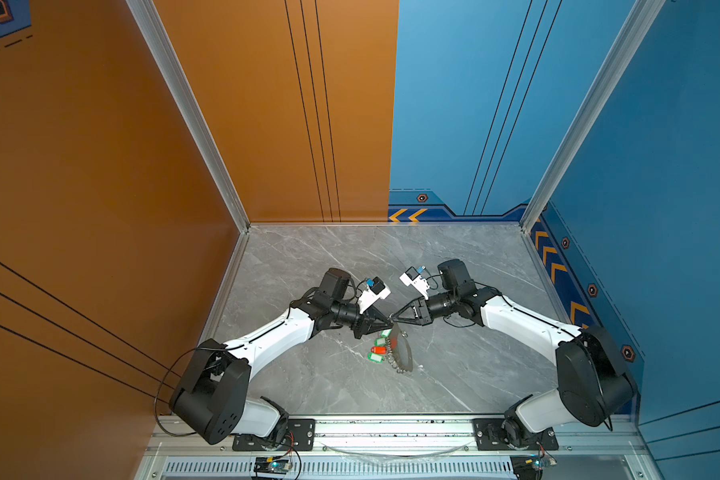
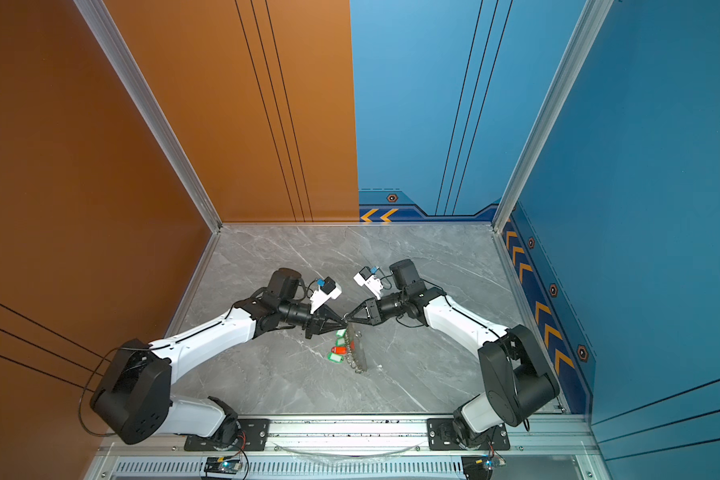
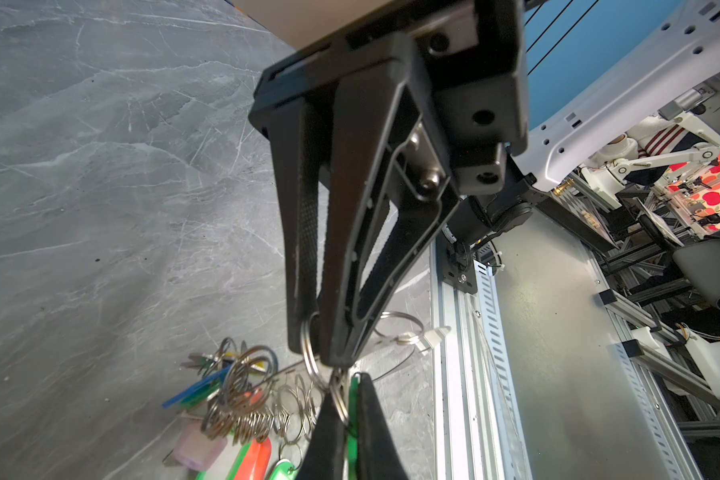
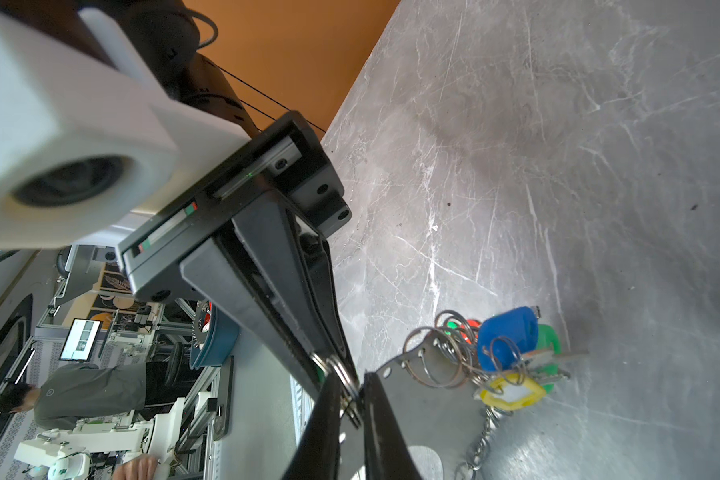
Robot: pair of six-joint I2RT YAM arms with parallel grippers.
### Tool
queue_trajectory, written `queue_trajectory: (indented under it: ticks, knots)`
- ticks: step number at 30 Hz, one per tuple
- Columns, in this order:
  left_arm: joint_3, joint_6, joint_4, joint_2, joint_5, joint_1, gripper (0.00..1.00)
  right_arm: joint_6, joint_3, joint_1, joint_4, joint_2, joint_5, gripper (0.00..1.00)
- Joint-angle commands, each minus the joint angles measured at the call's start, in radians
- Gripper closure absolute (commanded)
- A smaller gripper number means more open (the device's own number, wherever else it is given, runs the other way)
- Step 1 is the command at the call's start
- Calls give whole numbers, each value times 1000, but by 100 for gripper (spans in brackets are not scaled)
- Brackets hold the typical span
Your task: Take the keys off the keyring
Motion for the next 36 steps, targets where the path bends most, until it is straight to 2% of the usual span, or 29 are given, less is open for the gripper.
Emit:
queue_trajectory:
  ticks: [1,4,10,14,17,25,28,31,36]
  knots:
    - [24,20,16,5,32,11,100,1,29,15,1,-15,-25,94]
    - [23,19,14,9,24,10,100,39,13,19,46,-21,4,99]
    - [19,20,14,18,-2,-3,100,329,-103,35,427,-26,80,100]
    - [23,20,14,27,-20,-14,100,476,-165,84,639,-17,170,100]
    - [21,13,22,28,-31,-16,100,522,-207,140,720,-22,285,100]
    - [21,1,37,29,-56,-19,100,399,-263,284,628,-58,634,100]
    - [7,-16,63,15,-82,-8,100,299,-255,351,504,-102,774,100]
    - [-30,-69,143,-4,-107,16,100,244,-287,410,461,-142,925,100]
    - [-92,-182,326,-34,-107,39,100,211,-374,481,535,-162,1161,100]
